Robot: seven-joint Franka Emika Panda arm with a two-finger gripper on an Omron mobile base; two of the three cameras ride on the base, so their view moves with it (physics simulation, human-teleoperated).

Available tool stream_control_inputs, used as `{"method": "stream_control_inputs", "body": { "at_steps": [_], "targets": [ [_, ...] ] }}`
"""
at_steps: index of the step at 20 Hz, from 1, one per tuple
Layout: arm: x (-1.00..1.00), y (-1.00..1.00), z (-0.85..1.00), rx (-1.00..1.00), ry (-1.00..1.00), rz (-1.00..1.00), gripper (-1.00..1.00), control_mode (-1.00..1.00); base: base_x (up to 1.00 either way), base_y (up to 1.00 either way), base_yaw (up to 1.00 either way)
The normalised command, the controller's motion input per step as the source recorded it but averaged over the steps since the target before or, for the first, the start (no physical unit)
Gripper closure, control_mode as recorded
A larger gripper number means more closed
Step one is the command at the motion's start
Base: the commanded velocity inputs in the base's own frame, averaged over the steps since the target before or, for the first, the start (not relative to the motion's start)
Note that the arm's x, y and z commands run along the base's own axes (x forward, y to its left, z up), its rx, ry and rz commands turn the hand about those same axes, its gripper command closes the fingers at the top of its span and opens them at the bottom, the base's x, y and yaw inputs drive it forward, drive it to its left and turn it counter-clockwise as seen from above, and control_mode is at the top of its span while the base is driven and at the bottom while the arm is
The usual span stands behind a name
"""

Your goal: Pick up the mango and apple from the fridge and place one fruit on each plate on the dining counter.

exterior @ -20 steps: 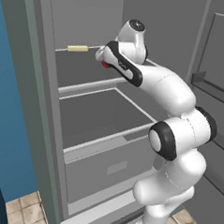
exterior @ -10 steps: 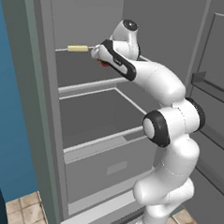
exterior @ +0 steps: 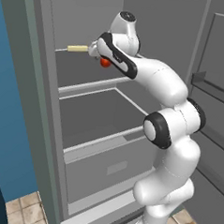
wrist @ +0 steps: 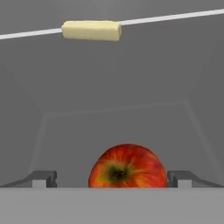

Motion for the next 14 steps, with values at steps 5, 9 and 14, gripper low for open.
{"method": "stream_control_inputs", "body": {
  "at_steps": [5,9,14],
  "targets": [
    [-0.18,-0.10,-0.05,0.00,0.05,0.00,-1.00,-1.00,0.00,0.00,0.00],
    [0.00,-0.15,-0.02,-0.01,0.00,0.00,-1.00,-1.00,0.00,0.00,0.00],
    [0.24,-0.01,-0.01,0.00,0.00,0.00,-1.00,-1.00,0.00,0.00,0.00]
  ]
}}
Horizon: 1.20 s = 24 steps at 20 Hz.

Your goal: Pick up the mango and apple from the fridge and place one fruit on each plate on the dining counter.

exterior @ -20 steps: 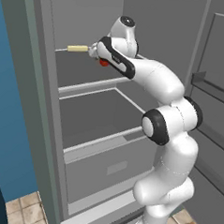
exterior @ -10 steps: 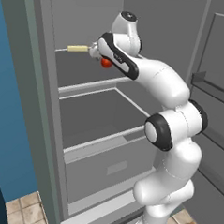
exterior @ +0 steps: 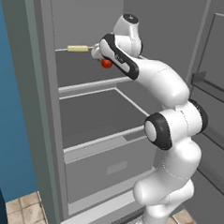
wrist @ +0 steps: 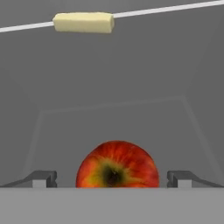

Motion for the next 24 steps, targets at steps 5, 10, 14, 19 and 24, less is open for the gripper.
{"method": "stream_control_inputs", "body": {
  "at_steps": [5,10,14,19,24],
  "targets": [
    [0.00,0.00,-0.25,-0.03,0.00,0.00,-1.00,-1.00,0.00,0.00,0.00],
    [0.00,0.00,-0.20,-0.02,0.00,0.00,-1.00,-1.00,0.00,0.00,0.00],
    [0.00,0.00,-0.31,0.00,0.00,0.00,-1.00,-1.00,0.00,0.00,0.00],
    [0.00,0.00,0.00,0.00,0.00,0.00,1.00,-1.00,0.00,0.00,0.00],
    [0.00,0.00,0.00,0.00,0.00,0.00,1.00,-1.00,0.00,0.00,0.00]
  ]
}}
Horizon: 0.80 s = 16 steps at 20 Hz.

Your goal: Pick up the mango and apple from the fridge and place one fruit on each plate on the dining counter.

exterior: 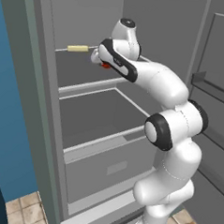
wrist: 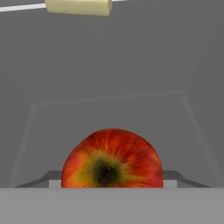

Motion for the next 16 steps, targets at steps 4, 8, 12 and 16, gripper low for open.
{"method": "stream_control_inputs", "body": {
  "at_steps": [4,8,12,16],
  "targets": [
    [-0.22,0.00,0.00,0.00,-0.08,0.00,1.00,-1.00,0.00,0.00,0.00],
    [-1.00,-0.01,-0.05,0.00,-0.41,0.00,1.00,-1.00,0.00,0.00,0.00],
    [-1.00,-0.07,-0.16,0.00,-0.28,-0.01,1.00,-1.00,0.00,0.00,0.00],
    [-1.00,-0.14,-0.04,0.01,-0.10,0.00,1.00,-1.00,0.00,0.00,0.00]
  ]
}}
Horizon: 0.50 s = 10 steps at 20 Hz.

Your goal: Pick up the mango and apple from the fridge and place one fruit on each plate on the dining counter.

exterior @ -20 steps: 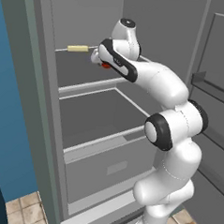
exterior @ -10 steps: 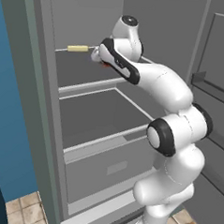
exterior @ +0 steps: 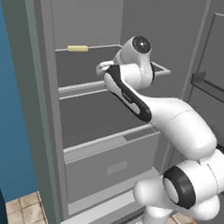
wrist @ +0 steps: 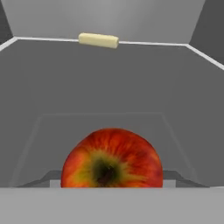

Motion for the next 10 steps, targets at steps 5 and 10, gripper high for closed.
{"method": "stream_control_inputs", "body": {
  "at_steps": [5,10],
  "targets": [
    [-1.00,-0.27,0.17,0.10,-0.03,0.00,1.00,-1.00,0.00,0.00,0.00],
    [-1.00,-0.11,0.01,0.05,0.07,-0.05,1.00,-1.00,0.00,0.00,0.00]
  ]
}}
